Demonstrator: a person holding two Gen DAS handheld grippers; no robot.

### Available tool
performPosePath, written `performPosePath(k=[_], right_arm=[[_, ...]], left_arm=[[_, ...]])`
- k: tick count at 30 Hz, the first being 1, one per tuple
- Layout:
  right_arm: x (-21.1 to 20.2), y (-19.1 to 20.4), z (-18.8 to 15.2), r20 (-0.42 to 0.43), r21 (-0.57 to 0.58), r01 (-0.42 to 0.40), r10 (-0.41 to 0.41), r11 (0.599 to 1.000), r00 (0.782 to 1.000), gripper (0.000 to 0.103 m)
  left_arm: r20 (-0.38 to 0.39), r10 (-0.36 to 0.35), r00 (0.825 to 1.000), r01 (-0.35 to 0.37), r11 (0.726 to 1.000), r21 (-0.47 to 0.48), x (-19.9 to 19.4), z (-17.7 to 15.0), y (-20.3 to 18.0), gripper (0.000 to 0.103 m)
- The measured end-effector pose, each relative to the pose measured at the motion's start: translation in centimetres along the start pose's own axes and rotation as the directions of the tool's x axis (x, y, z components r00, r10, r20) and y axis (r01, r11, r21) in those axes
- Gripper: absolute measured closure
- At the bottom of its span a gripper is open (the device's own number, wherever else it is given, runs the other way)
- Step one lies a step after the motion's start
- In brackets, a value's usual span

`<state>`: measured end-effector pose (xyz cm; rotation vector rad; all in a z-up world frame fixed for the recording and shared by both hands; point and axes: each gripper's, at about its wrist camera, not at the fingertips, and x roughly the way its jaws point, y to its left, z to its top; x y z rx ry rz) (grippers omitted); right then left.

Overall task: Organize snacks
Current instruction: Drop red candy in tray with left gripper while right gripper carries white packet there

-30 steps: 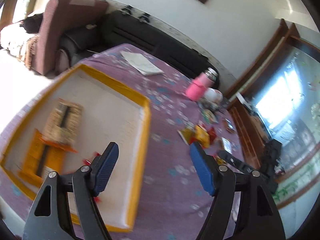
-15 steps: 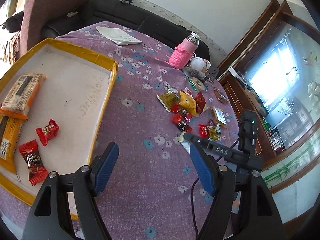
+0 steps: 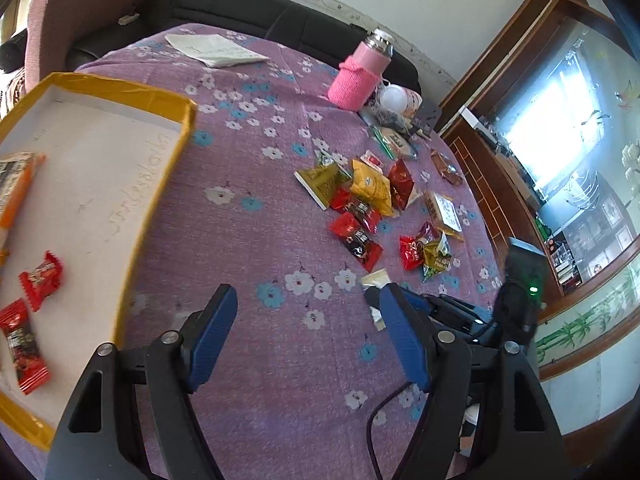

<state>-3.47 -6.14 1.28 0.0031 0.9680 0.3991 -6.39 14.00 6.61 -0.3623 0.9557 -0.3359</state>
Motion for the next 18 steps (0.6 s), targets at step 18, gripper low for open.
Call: performPosePath(k=[18], right_arm=[[-3.2, -6.8, -1.6, 0.087, 0.216, -0.037, 0.019, 0.976, 0.996, 0.083]], left_arm=[[-0.017, 0.234, 0.972, -0.217, 0.924, 0.316, 13.6, 1.8, -8.9, 0.061]])
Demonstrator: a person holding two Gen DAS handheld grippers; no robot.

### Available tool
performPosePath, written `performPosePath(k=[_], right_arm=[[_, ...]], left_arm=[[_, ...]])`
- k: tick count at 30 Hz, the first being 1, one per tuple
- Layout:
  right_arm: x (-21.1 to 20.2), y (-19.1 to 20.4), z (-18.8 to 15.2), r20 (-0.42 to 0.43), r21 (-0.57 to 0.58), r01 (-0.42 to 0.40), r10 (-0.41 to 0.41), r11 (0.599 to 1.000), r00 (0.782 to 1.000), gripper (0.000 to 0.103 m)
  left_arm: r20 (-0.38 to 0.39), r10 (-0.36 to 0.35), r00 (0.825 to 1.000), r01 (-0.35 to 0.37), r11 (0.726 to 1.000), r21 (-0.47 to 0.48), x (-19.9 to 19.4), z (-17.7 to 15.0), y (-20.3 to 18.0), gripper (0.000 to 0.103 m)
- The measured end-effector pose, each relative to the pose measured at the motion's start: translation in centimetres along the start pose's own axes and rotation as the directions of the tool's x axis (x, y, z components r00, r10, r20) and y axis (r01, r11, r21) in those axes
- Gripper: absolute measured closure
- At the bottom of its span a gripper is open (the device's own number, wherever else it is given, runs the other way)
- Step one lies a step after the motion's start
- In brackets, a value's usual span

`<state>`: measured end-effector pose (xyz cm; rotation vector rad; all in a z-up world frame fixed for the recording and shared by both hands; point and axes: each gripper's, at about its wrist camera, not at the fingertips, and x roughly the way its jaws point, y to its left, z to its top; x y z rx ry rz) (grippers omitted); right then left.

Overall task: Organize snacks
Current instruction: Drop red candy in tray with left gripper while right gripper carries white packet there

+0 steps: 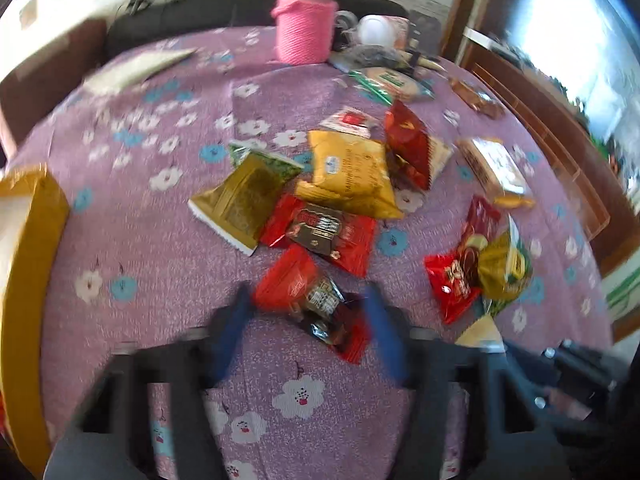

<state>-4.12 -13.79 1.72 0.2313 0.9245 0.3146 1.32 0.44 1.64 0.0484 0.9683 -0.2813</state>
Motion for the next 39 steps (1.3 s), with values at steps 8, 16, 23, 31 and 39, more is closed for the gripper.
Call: performPosePath(k=[8, 16, 23, 31, 39], right_arm=[[0.4, 0.5, -0.3, -0.004, -0.014, 0.013, -0.013, 1.0, 1.0, 0.083], [0.0, 0.2, -0.3, 0.025, 0.001, -0.003, 0.003, 1.0, 1.0, 0.083], [-0.5, 0.7, -0.4, 0.059, -0.01, -0.062, 0.062, 0.998, 0.996, 0.083], [-0.6, 2.0, -0.1, 0.049, 0.007, -0.122, 0.122, 0.992, 0.991, 0.083], [-0.6, 11.6, 2.1, -0.014, -0.107, -0.257, 0.257, 0.96, 0.966, 0.084]], left_arm=[[0.014, -0.056, 0.998, 0.056, 0.998, -0.017, -0.8, -0.6, 0.9, 0.089], [0.049, -0.109, 0.993, 0.111, 0.993, -0.046, -4.1, -2.5, 2.1, 0.089], [0.137, -0.084, 0.987, 0.104, 0.984, -0.145, -10.8, -5.6, 7.1, 0.089], [0.211, 0.068, 0.975, 0.008, 0.94, -0.34, -16.4, -9.4, 16.7, 0.089], [0.202, 0.111, 0.973, -0.002, 0.881, -0.473, -16.9, -11.5, 23.1, 0.089]])
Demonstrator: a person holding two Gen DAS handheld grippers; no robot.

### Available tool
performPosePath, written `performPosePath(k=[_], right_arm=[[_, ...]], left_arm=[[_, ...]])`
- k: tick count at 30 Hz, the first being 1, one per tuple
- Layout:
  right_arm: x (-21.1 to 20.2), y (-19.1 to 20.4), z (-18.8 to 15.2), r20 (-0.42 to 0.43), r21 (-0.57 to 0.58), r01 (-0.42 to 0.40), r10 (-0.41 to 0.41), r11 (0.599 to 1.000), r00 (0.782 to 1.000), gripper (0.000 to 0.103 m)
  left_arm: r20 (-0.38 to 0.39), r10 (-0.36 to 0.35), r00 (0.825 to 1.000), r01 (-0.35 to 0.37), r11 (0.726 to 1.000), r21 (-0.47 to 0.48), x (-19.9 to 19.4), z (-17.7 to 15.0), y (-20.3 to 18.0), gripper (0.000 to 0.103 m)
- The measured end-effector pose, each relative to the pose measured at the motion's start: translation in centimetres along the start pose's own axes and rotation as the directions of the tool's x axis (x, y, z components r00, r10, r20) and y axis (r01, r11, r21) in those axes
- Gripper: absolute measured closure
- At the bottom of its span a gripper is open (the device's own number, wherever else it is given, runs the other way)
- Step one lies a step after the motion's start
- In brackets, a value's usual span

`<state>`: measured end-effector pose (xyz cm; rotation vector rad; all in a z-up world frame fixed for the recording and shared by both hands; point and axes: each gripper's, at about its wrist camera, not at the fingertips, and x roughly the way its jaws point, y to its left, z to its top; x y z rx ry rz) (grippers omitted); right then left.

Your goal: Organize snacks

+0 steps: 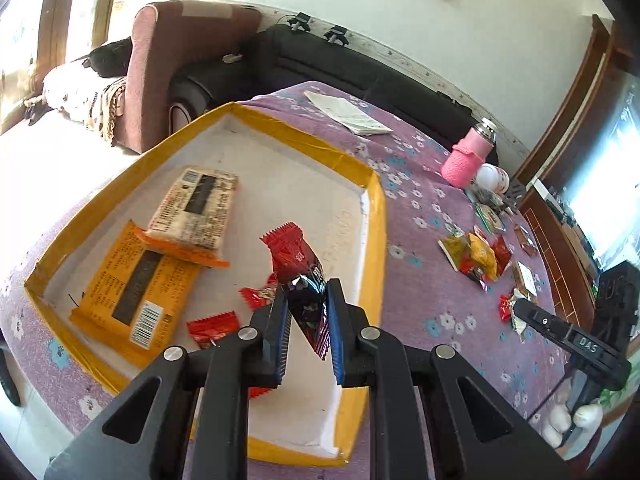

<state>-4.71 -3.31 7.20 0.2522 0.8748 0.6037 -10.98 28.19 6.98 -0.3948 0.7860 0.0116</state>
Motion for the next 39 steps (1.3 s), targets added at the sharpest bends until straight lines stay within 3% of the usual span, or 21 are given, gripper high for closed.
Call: performPosePath(k=[6, 11, 18, 23, 26, 28, 33, 39], right_arm=[[5.0, 7.9, 1.7, -0.072, -0.13, -0.055, 0.046, 0.99, 0.996, 0.084], [10.5, 12.3, 2.6, -0.138, -0.19, -0.051, 0.025, 0.98, 0.99, 0.084], [16.5, 14.0, 1.9, -0.231, -0.214, -0.033, -0.018, 0.976, 0.973, 0.084], [18.5, 14.5, 1.5, -0.24, -0.234, -0.011, -0.047, 0.972, 0.97, 0.079], [18.0, 14.3, 1.6, -0.224, -0.22, -0.021, -0.03, 0.975, 0.974, 0.074], [16.7, 14.1, 1.9, -0.198, -0.208, -0.026, -0.016, 0.978, 0.98, 0.074], [12.2, 12.8, 2.3, -0.104, -0.195, -0.007, -0.013, 0.981, 0.994, 0.065], [7.4, 9.1, 2.2, -0.038, -0.136, 0.034, -0.04, 0.99, 0.998, 0.06]], left_arm=[[-0.032, -0.01, 0.999, 0.009, 1.0, -0.027, 1.4, 0.2, 1.7, 0.088], [-0.047, 0.0, 0.999, -0.002, 0.999, -0.046, 2.5, 0.8, 3.0, 0.088], [-0.059, -0.023, 0.998, 0.02, 0.998, -0.059, 3.3, 1.3, 4.0, 0.088], [-0.054, -0.024, 0.998, 0.021, 0.998, -0.058, 2.6, 1.2, 4.0, 0.083], [-0.036, -0.002, 0.999, 0.0, 0.999, -0.053, 1.7, 1.2, 3.6, 0.071], [-0.016, 0.035, 0.999, -0.036, 0.999, -0.039, 0.8, 1.2, 2.8, 0.049], [0.063, 0.151, 0.986, -0.154, 0.987, 0.036, -1.1, 0.8, -0.3, 0.03], [0.154, 0.209, 0.966, -0.232, 0.961, 0.15, -2.7, -0.4, -4.4, 0.029]])
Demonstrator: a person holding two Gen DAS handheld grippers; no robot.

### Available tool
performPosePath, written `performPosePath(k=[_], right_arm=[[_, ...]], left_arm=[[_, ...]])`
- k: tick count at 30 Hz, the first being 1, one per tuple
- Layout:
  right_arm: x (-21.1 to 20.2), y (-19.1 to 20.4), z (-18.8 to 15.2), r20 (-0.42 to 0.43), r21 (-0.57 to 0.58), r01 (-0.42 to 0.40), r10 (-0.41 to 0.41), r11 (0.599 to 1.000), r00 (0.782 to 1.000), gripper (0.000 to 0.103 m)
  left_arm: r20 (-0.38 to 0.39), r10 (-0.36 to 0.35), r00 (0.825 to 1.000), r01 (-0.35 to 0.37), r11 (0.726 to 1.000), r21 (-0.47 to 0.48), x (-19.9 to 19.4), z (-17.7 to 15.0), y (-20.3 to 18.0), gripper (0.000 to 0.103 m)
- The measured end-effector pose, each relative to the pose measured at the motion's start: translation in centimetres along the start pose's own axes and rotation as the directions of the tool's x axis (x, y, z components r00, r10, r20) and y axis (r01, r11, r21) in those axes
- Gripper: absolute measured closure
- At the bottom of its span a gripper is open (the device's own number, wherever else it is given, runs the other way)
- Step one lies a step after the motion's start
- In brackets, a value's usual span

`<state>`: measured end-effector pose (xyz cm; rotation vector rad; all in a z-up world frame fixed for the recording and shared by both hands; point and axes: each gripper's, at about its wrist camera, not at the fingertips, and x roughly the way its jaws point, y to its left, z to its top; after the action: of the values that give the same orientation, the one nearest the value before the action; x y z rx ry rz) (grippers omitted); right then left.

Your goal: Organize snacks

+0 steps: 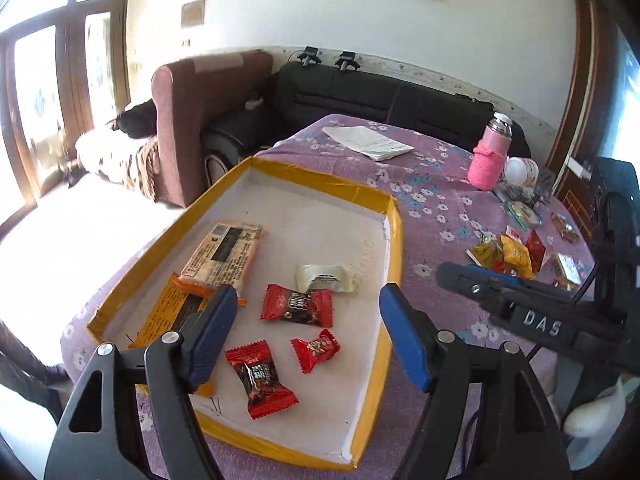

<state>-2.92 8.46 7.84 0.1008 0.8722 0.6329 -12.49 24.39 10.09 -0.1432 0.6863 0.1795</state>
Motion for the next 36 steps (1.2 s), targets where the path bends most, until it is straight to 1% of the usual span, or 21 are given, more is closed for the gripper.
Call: performPosePath(k=[3, 5, 7, 9, 12, 14, 17, 20, 23, 26, 29, 30, 31, 32, 33, 34, 35, 36], right_arm=[[-2.0, -2.9, -0.3, 0.021, 0.044, 0.037, -0.038, 0.998, 0.999, 0.06], [-3.4, -5.1, -0.5, 0.037, 0.076, 0.066, -0.069, 0.995, 0.997, 0.06], [-5.0, -7.8, -0.4, 0.056, 0.114, 0.102, -0.109, 0.988, 0.992, 0.06], [-7.1, -10.9, 0.0, 0.082, 0.166, 0.155, -0.171, 0.974, 0.982, 0.06], [-9.8, -16.0, 0.7, 0.099, 0.261, 0.222, -0.254, 0.94, 0.962, 0.058], [-10.4, -18.7, 1.2, 0.089, 0.304, 0.264, -0.303, 0.915, 0.949, 0.058], [-9.0, -20.9, 2.3, 0.046, 0.316, 0.287, -0.317, 0.904, 0.947, 0.058], [-6.2, -21.0, 3.5, 0.005, 0.282, 0.288, -0.301, 0.915, 0.954, 0.058], [-2.2, -19.3, 4.9, -0.032, 0.22, 0.267, -0.266, 0.938, 0.963, 0.058], [1.3, -18.1, 6.1, -0.051, 0.178, 0.256, -0.251, 0.95, 0.967, 0.059], [4.8, -17.8, 6.6, -0.123, 0.158, 0.29, -0.273, 0.944, 0.954, 0.061], [5.5, -17.5, 6.4, -0.145, 0.139, 0.295, -0.275, 0.945, 0.95, 0.07], [5.7, -16.7, 6.1, -0.153, 0.112, 0.288, -0.27, 0.951, 0.951, 0.07], [5.6, -15.9, 5.7, -0.156, 0.082, 0.275, -0.26, 0.958, 0.953, 0.074], [5.3, -15.0, 5.1, -0.18, 0.063, 0.232, -0.217, 0.971, 0.959, 0.077], [4.9, -14.3, 4.4, -0.212, 0.061, 0.173, -0.157, 0.983, 0.965, 0.078], [4.3, -13.6, 3.6, -0.242, 0.063, 0.114, -0.096, 0.992, 0.966, 0.079], [3.3, -12.9, 2.8, -0.26, 0.072, 0.034, -0.014, 0.997, 0.965, 0.083]], left_arm=[[0.02, 0.002, 1.0, -0.002, 0.999, 0.035, -0.8, -0.2, -1.5, 0.029], [0.018, -0.015, 1.0, 0.015, 0.999, 0.046, -1.2, -0.3, -2.2, 0.029], [0.014, -0.044, 0.999, 0.043, 0.998, 0.049, -1.7, -0.5, -2.7, 0.029], [0.014, -0.076, 0.997, 0.076, 0.996, 0.04, -1.9, -0.7, -3.1, 0.03], [0.001, -0.153, 0.988, 0.153, 0.988, 0.016, -1.9, -1.0, -3.6, 0.03], [-0.018, -0.187, 0.982, 0.187, 0.982, -0.001, -1.5, -1.2, -4.1, 0.03], [-0.043, -0.222, 0.974, 0.222, 0.975, -0.013, -1.0, -1.5, -5.0, 0.03], [-0.05, -0.228, 0.972, 0.227, 0.974, -0.015, -0.6, -1.7, -5.6, 0.03], [-0.062, -0.236, 0.97, 0.235, 0.972, -0.027, -0.2, -1.8, -5.8, 0.03], [-0.076, -0.236, 0.969, 0.234, 0.971, -0.042, 0.5, -1.9, -5.7, 0.03], [-0.094, -0.246, 0.965, 0.242, 0.969, -0.057, 0.9, -2.1, -5.5, 0.03], [-0.095, -0.248, 0.964, 0.243, 0.968, -0.06, 1.0, -2.1, -5.4, 0.03], [-0.094, -0.247, 0.964, 0.242, 0.968, -0.06, 1.1, -2.1, -5.3, 0.03], [-0.094, -0.246, 0.965, 0.241, 0.969, -0.06, 1.1, -2.2, -5.3, 0.03], [-0.096, -0.246, 0.964, 0.241, 0.969, -0.061, 1.3, -2.2, -5.2, 0.03], [-0.101, -0.252, 0.963, 0.246, 0.967, -0.064, 1.5, -2.2, -5.3, 0.03], [-0.106, -0.259, 0.96, 0.253, 0.965, -0.066, 1.6, -2.3, -5.4, 0.03], [-0.111, -0.265, 0.958, 0.259, 0.964, -0.066, 1.8, -2.3, -5.5, 0.03]])
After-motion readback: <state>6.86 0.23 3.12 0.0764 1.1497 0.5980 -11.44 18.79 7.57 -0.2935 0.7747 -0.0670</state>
